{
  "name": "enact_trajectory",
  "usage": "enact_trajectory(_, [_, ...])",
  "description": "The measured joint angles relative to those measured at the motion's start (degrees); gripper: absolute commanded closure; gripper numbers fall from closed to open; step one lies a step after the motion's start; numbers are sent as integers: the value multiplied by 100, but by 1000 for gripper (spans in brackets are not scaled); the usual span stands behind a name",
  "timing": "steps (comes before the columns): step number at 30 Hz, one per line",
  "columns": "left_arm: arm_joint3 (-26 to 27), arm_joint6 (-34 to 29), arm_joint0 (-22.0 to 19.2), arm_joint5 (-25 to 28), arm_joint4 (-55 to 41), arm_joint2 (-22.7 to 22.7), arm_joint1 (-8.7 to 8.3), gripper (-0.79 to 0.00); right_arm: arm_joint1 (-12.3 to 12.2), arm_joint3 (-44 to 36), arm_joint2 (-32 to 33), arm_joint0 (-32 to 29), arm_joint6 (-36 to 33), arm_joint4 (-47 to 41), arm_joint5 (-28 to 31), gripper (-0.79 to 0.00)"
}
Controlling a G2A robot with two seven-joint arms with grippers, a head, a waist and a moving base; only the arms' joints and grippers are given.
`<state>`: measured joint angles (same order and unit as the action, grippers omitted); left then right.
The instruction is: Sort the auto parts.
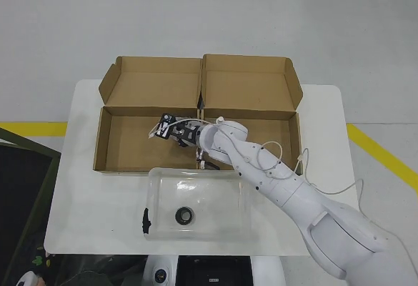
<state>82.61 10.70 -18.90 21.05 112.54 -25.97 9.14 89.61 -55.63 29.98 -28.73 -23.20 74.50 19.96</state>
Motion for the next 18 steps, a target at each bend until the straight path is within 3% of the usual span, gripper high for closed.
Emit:
enact_trajectory(10, [0,0,0,0,0,0,0,-785,-204,-1062,439,-307,0,380,313,-351])
enact_trajectory(18, [0,0,0,0,0,0,0,-785,-557,-2399,1066,-1136,-62,357,1183,-369])
